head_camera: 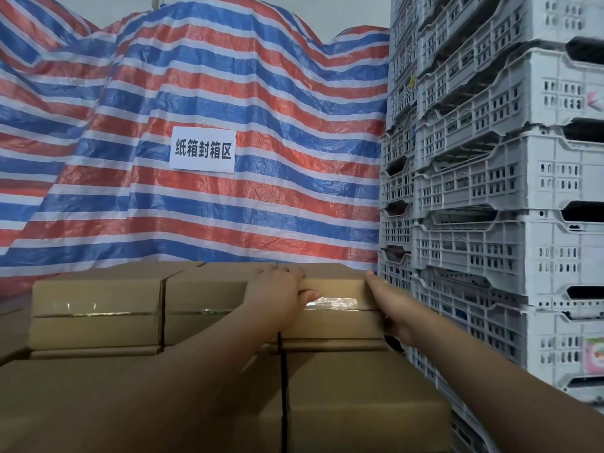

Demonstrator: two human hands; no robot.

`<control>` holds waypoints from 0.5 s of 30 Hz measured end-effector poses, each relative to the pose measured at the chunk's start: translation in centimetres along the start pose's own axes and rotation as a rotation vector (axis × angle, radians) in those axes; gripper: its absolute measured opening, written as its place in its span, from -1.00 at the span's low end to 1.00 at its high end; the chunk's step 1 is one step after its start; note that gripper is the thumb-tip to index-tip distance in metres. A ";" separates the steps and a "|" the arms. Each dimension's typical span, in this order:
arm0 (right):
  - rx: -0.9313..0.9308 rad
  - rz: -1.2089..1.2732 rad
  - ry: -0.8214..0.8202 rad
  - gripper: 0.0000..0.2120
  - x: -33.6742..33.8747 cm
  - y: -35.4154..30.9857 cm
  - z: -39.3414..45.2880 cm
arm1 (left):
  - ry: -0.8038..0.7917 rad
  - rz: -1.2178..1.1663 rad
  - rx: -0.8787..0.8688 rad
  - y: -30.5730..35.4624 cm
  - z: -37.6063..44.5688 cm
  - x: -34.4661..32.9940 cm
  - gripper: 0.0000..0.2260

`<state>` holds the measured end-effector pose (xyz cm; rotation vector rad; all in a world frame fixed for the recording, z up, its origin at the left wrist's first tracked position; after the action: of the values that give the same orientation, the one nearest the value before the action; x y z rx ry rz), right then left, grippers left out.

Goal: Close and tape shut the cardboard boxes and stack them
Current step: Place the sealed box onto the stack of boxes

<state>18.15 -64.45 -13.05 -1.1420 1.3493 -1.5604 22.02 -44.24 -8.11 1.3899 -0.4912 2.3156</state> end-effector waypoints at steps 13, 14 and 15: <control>0.052 -0.059 0.103 -0.29 0.0 0.0 0.3 | -0.001 0.100 0.059 0.2 -0.1 -0.1 -0.47; 0.082 -0.114 0.145 -0.33 0.3 -0.4 0.0 | 0.035 0.098 0.041 0.2 -0.5 0.4 -0.49; 0.115 -0.183 0.189 -0.36 0.5 -1.0 -0.4 | 0.074 0.086 0.021 0.2 -1.1 1.1 -0.53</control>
<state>17.61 -64.70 -12.02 -1.0943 1.2849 -1.8939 20.69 -43.71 -7.65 1.3114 -0.5154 2.4373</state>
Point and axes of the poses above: each hand's wrist, its own z-axis towards the middle knuckle, its own x-axis out of the back of the hand, y = z × x, the point moved 7 cm from there along z, towards the middle knuckle, and after that the axes turned 9 degrees about -y, right-handed, at the moved point
